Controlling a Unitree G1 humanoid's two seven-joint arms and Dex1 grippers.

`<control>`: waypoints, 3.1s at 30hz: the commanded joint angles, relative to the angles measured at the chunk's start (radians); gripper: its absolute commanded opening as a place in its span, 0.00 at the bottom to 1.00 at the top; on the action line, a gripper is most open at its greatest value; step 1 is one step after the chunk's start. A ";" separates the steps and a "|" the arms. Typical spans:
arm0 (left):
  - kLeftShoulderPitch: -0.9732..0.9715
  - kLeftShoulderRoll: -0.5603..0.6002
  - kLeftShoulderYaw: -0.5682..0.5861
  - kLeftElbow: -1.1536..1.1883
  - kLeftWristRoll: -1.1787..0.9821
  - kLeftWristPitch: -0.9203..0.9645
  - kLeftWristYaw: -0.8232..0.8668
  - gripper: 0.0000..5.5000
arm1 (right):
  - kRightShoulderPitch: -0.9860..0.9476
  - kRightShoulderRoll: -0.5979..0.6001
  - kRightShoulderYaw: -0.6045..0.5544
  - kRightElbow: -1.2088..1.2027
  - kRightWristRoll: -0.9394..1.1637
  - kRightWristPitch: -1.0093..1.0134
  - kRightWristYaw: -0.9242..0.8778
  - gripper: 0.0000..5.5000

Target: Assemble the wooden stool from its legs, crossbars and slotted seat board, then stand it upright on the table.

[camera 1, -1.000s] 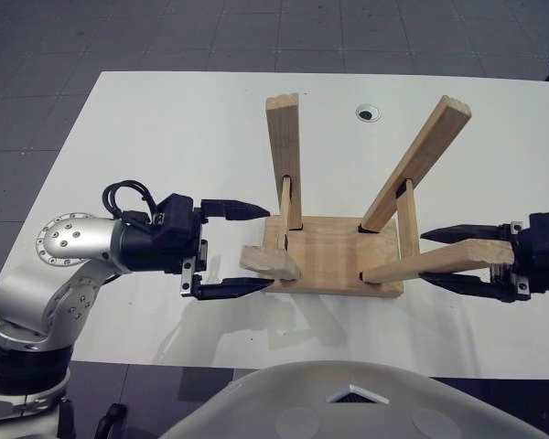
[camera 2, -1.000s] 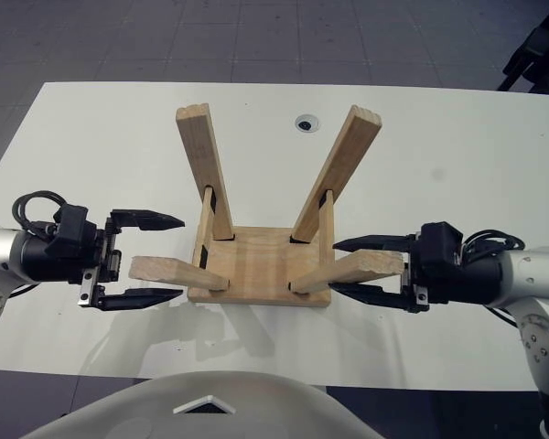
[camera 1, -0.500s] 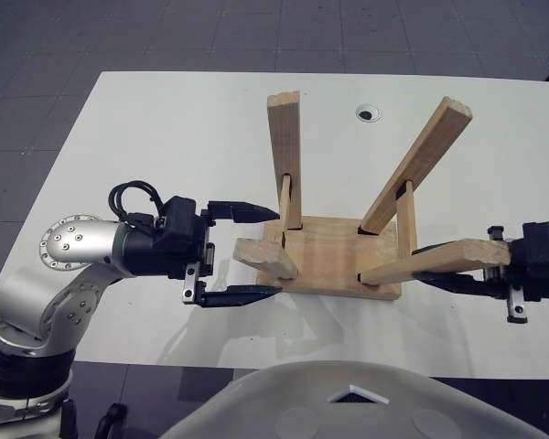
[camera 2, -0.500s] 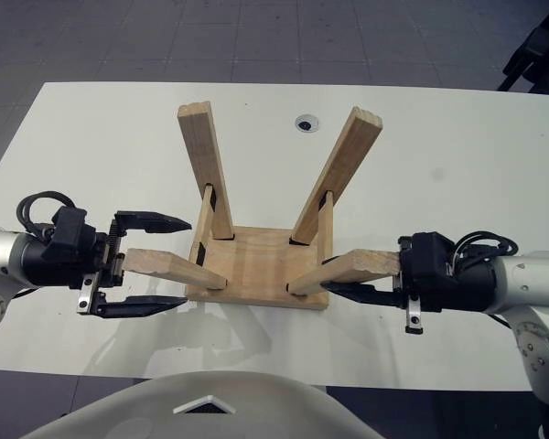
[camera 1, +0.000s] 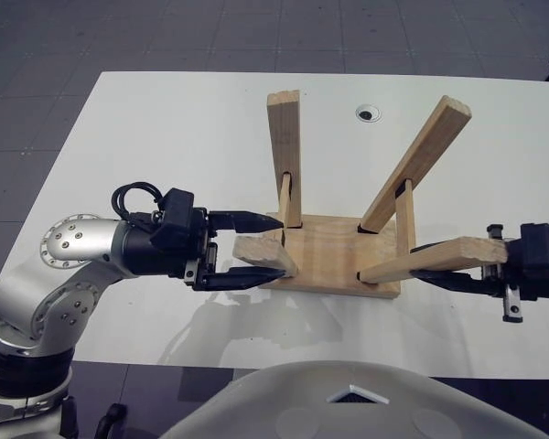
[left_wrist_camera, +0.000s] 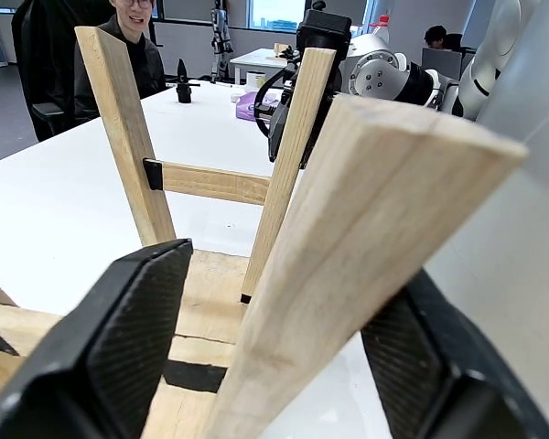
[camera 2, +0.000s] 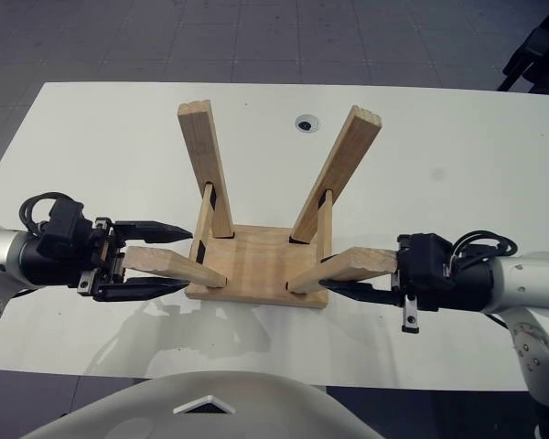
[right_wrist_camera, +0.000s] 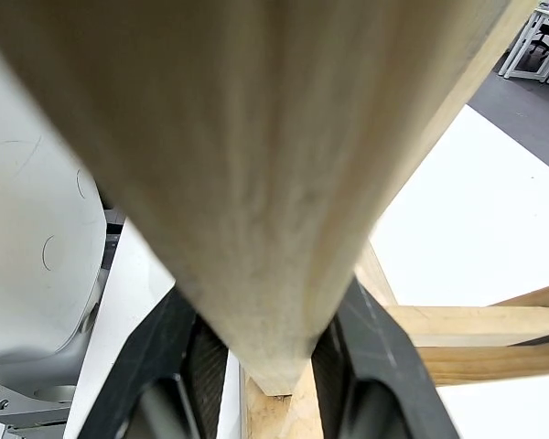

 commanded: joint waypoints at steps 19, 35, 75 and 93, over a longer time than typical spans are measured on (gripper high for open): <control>-0.004 -0.022 0.011 0.007 0.019 -0.015 -0.020 0.30 | -0.028 0.017 0.063 -0.013 -0.105 -0.022 -0.112 0.20; -0.030 -0.008 -0.072 0.045 -0.060 0.156 0.002 0.30 | -0.093 -0.006 0.130 0.011 0.063 0.210 -0.188 0.20; -0.508 -0.058 -0.363 0.573 -0.328 0.721 -0.058 0.30 | -0.674 0.052 0.481 0.728 0.705 1.076 -0.420 0.20; -0.655 -0.185 -0.344 0.907 -0.053 0.712 -0.217 0.49 | -0.756 0.123 0.501 0.947 0.438 1.112 -0.266 0.46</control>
